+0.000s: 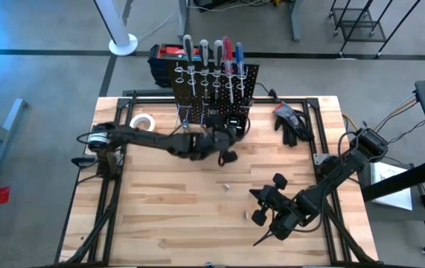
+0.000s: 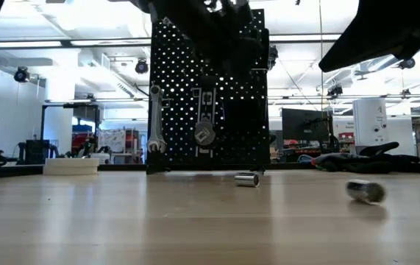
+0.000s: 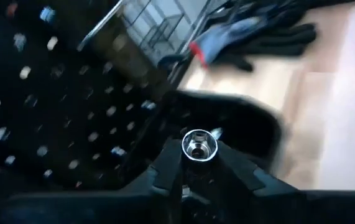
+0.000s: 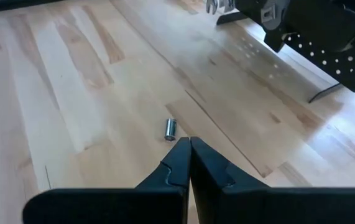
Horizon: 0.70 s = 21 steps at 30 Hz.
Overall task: Hang tools onto peg board
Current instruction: Put the socket wrench into the bin on the peg board
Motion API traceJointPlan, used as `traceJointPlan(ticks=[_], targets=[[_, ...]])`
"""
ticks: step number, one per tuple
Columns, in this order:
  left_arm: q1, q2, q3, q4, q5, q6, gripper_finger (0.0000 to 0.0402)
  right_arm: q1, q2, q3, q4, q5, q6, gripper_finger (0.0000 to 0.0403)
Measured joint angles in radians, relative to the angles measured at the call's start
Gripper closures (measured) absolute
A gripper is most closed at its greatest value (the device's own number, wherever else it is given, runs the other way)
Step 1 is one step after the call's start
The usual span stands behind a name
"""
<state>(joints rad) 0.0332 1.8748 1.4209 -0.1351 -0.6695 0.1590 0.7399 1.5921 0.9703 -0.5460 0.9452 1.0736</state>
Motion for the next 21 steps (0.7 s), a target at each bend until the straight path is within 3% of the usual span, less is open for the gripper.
traceJointPlan(ticks=[5, 16, 21], targets=[[0.038, 0.002, 0.004, -0.029, 0.005, -0.044, 0.0294, 0.0, 0.0, -0.008, 0.001, 0.0, 0.01, 0.0403], [-0.014, 0.002, 0.019, -0.085, 0.001, -0.026, 0.0139, 0.0, 0.001, -0.018, 0.001, 0.0, 0.028, 0.0403], [-0.097, 0.002, 0.024, -0.071, 0.055, -0.022, 0.0116, 0.009, 0.001, -0.064, 0.003, -0.081, -0.06, 0.0403]])
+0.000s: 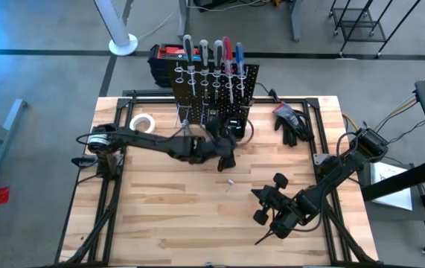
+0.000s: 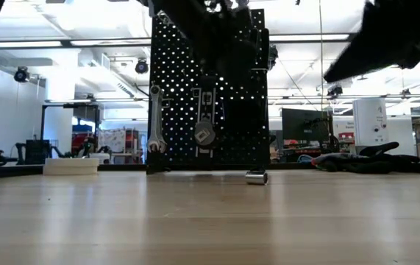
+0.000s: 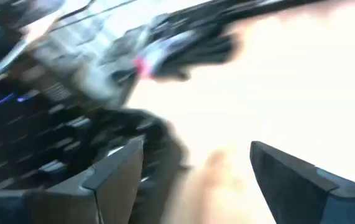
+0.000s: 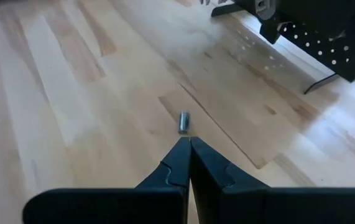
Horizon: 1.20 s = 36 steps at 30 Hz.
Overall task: Hang tools onto peg board
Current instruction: Put the socket wrench into the bin on the peg board
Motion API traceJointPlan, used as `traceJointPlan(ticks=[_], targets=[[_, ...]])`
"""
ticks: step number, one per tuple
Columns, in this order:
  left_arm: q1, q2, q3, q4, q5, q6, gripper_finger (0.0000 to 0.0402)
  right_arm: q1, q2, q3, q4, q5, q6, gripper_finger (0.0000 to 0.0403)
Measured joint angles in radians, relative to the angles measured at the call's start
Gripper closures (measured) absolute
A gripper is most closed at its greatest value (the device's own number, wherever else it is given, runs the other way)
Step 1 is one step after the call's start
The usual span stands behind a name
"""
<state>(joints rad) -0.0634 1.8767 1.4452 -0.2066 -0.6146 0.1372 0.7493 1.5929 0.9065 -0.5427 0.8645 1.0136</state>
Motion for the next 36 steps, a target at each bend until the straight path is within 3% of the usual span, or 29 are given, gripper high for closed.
traceJointPlan(ticks=[6, 12, 20, 25, 29, 36], targets=[[-0.115, 0.034, -0.006, 0.026, 0.218, -0.026, 0.0133, 0.021, 0.001, -0.083, -0.004, -0.122, 0.088, 0.0396], [-0.187, 0.117, -0.036, 0.081, 0.381, -0.023, 0.0143, 0.095, 0.001, -0.103, -0.002, -0.193, 0.238, 0.035], [-0.156, 0.208, -0.047, 0.081, 0.391, 0.047, 0.0137, 0.144, 0.001, -0.105, -0.006, -0.236, 0.596, 0.0243], [-0.08, 0.246, -0.047, 0.094, 0.363, 0.053, 0.0127, 0.147, 0.001, -0.104, -0.009, -0.321, 0.636, 0.019], [-0.028, 0.253, -0.047, 0.087, 0.318, 0.074, 0.0125, 0.16, 0.001, -0.084, -0.008, -0.316, 0.633, 0.0169], [0.026, 0.292, -0.047, 0.119, 0.575, 0.091, 0.016, 0.189, 0.001, -0.019, -0.019, -0.369, 0.62, 0.0181]])
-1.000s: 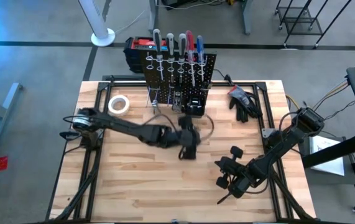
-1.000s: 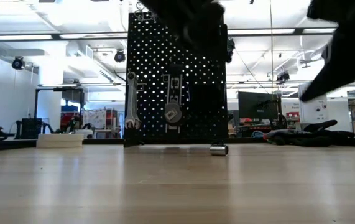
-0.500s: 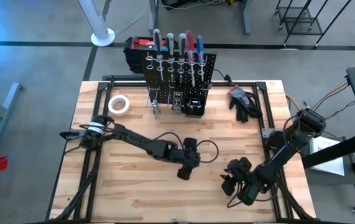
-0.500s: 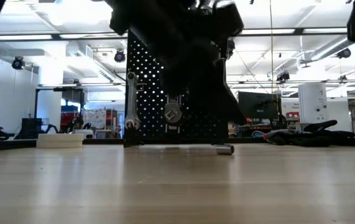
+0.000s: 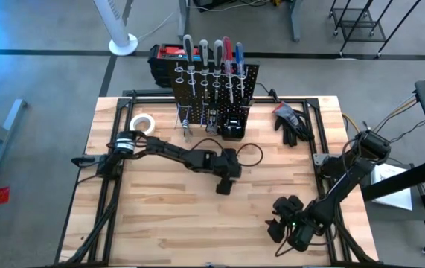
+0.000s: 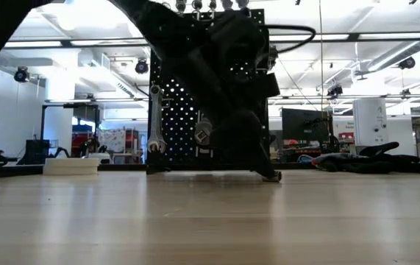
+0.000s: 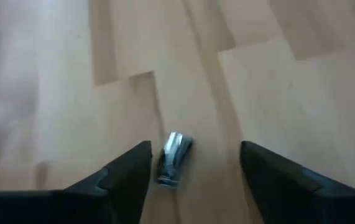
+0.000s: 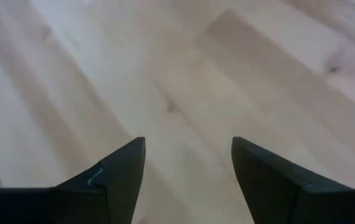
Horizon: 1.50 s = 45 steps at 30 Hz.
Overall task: Hang tools onto peg board
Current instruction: Put the socket wrench into the bin on the peg board
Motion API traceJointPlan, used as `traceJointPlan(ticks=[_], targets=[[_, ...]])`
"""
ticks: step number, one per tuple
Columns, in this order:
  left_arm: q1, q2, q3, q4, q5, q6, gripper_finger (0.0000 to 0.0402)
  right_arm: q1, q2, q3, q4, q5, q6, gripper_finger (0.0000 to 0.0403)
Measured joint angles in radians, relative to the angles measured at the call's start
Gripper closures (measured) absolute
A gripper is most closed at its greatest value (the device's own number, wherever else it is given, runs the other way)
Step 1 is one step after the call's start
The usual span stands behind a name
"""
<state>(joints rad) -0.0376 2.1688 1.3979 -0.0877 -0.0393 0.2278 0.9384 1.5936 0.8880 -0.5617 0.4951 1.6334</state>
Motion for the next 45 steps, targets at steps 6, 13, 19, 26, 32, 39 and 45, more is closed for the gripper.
traceJointPlan(ticks=[6, 13, 19, 26, 32, 39, 45], targets=[[0.001, 0.066, 0.021, 0.052, 0.016, 0.0, 0.0223, 0.033, 0.0, 0.087, -0.1, 0.007, 0.02, 0.0205], [-0.001, 0.1, 0.036, 0.043, 0.021, -0.064, 0.0337, 0.037, -0.001, 0.146, -0.199, 0.07, 0.029, 0.0234], [0.0, 0.1, 0.036, 0.033, 0.011, -0.107, 0.0357, 0.037, -0.001, 0.15, -0.204, 0.174, 0.026, 0.0266], [0.001, 0.1, 0.035, 0.035, 0.004, -0.159, 0.0357, 0.036, -0.001, 0.119, -0.204, 0.262, 0.03, 0.031], [0.002, 0.1, 0.034, 0.036, 0.004, -0.185, 0.0357, 0.036, -0.001, 0.113, -0.203, 0.293, 0.024, 0.0352], [0.002, 0.1, 0.034, 0.036, 0.005, -0.186, 0.0357, 0.036, -0.001, 0.113, -0.201, 0.306, 0.007, 0.0398], [0.003, 0.102, 0.034, 0.037, 0.027, -0.185, 0.0357, 0.033, -0.001, 0.113, -0.2, 0.32, 0.006, 0.0401]])
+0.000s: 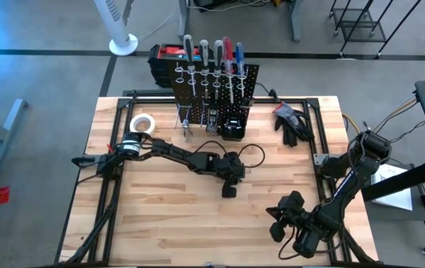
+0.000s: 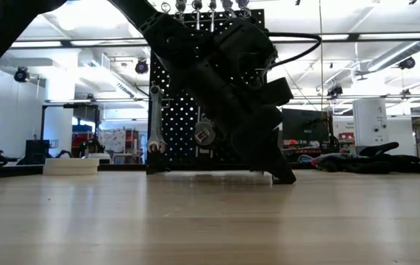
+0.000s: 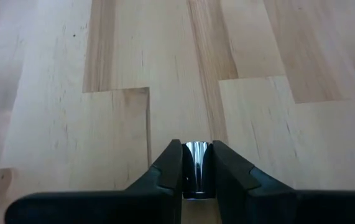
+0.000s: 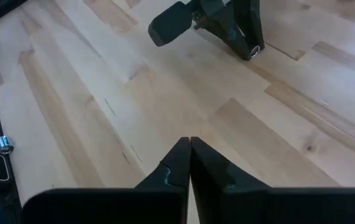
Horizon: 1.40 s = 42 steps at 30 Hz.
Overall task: Hang tools onto peg board
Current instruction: Put the socket wrench into the bin on the peg board
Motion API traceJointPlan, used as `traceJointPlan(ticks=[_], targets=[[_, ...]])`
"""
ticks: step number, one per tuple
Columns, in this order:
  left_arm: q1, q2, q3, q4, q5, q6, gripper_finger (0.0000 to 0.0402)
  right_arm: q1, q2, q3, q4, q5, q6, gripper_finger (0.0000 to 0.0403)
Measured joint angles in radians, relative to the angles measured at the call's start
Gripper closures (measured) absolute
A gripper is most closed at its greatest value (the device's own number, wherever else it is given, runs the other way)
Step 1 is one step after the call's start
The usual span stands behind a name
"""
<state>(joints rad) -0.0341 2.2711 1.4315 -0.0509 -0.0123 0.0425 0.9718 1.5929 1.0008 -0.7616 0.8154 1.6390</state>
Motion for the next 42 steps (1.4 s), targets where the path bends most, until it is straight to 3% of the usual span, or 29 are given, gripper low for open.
traceJointPlan(ticks=[7, 12, 42], targets=[[0.0, 0.022, 0.002, 0.018, 0.029, 0.0, 0.0356, -0.021, 0.0, 0.0, 0.002, 0.068, -0.003, 0.0402], [0.0, 0.024, 0.002, 0.024, 0.029, 0.0, 0.0342, -0.044, 0.0, 0.0, 0.016, 0.07, -0.042, 0.0402], [-0.002, 0.025, 0.002, 0.035, 0.03, -0.004, 0.0347, -0.05, 0.0, 0.0, 0.037, 0.067, -0.081, 0.0403]])
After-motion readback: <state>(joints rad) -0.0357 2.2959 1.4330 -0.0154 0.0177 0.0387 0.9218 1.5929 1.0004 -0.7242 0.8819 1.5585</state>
